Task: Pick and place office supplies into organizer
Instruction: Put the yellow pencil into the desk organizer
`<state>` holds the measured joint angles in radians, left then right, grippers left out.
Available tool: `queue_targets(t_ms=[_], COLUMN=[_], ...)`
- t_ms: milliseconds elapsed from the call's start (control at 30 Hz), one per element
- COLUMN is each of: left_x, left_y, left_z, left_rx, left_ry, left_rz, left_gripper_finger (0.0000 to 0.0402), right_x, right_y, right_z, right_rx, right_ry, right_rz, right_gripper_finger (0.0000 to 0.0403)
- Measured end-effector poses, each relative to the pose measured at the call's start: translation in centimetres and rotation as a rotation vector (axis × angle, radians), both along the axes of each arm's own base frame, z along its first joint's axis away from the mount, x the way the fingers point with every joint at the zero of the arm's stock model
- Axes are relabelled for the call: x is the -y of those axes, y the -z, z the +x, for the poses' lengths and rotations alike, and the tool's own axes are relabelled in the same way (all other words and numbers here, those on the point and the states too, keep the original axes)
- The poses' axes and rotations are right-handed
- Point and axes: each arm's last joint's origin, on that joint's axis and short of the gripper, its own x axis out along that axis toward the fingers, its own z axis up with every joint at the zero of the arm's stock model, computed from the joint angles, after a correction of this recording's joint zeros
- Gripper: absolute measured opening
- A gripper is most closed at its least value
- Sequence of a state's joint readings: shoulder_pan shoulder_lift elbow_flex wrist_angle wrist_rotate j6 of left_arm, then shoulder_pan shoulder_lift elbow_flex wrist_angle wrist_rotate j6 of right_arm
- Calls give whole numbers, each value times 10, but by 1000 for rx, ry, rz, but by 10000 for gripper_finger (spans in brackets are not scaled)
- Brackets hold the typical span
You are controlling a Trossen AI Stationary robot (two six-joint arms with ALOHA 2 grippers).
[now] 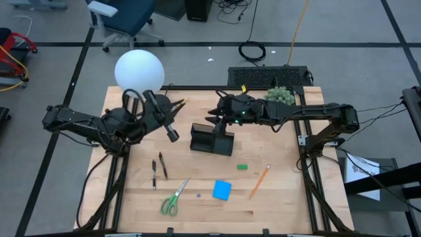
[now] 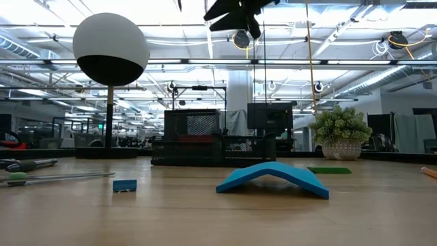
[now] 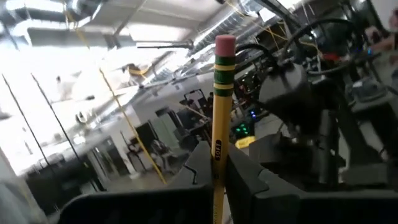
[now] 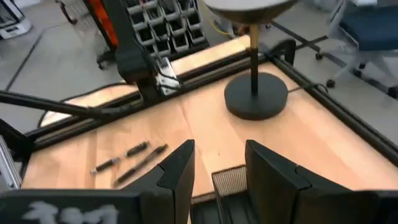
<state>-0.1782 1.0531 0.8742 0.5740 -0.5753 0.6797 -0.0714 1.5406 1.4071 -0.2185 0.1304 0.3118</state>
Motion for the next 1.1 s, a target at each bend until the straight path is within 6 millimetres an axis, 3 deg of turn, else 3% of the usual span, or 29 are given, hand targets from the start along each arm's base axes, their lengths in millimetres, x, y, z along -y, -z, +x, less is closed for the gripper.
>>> queue_targets(t_ms=[333,667,1100], left_x=[-19,-34,-43], left_y=[5,27,54], left_z=[3,12,41], left_rx=[94,-18,-56], left_ry=[15,-6,67], left_rz=[-294,-451,-628], left_gripper_finger=[13,13,5], right_x=[-20,-36,-38], right_y=[4,5,-8], right_z=[-6,-23,-41], right_rx=[-84,-207,-207], right_ry=[-65,-112,-116], right_rz=[-11,-6,-10], right_gripper_finger=[130,130,130])
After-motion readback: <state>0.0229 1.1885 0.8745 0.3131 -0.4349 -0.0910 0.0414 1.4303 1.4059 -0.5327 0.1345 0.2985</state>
